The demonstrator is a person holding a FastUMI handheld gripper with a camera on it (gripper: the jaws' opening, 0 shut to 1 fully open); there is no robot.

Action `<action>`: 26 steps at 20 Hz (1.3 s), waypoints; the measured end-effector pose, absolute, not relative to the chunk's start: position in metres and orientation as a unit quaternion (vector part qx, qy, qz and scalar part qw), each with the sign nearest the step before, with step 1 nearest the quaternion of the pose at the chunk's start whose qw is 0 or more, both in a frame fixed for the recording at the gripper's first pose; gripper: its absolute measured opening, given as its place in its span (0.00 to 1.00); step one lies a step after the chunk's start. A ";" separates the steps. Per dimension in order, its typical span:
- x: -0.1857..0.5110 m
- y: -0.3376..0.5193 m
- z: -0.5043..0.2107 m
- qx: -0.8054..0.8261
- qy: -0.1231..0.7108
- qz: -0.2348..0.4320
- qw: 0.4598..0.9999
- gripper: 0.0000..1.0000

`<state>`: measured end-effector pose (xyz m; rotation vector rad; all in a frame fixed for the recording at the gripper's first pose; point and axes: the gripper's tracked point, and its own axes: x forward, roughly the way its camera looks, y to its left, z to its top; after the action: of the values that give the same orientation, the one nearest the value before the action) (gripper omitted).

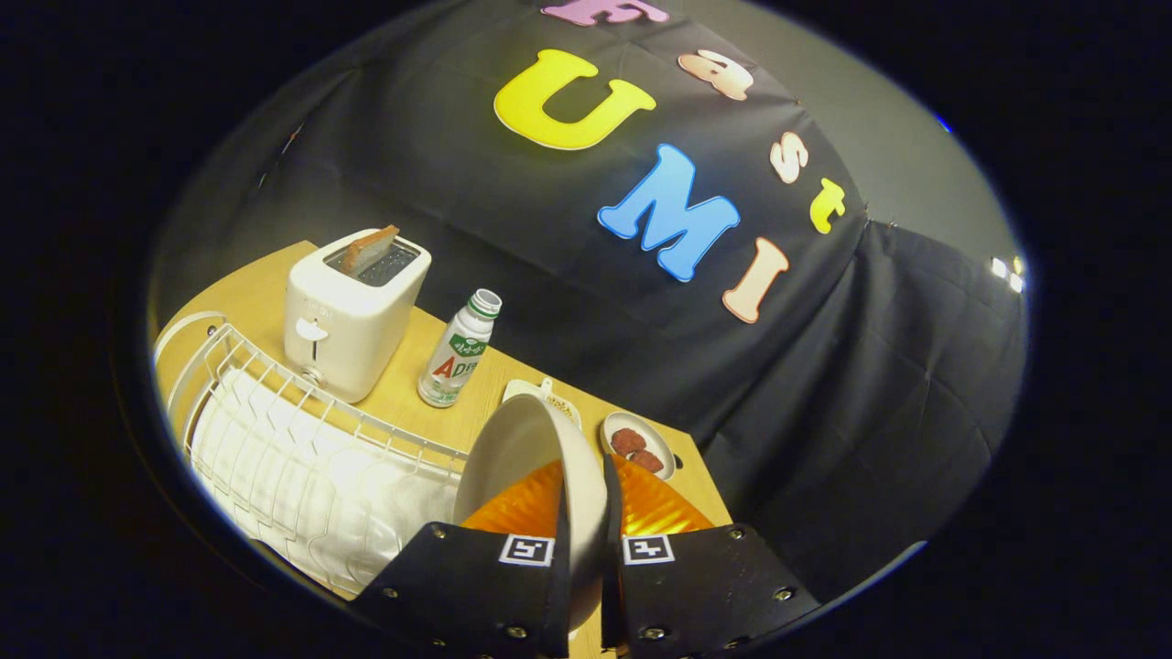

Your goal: Take the plate from the dish rack, then take the spoon from the basket and place it into the plate.

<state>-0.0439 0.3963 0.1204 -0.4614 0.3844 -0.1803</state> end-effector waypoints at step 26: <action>-0.233 0.410 0.142 -0.247 0.135 -0.013 0.959 0.13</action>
<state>-0.2332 0.4101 0.1422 -0.5014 0.2734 -0.0256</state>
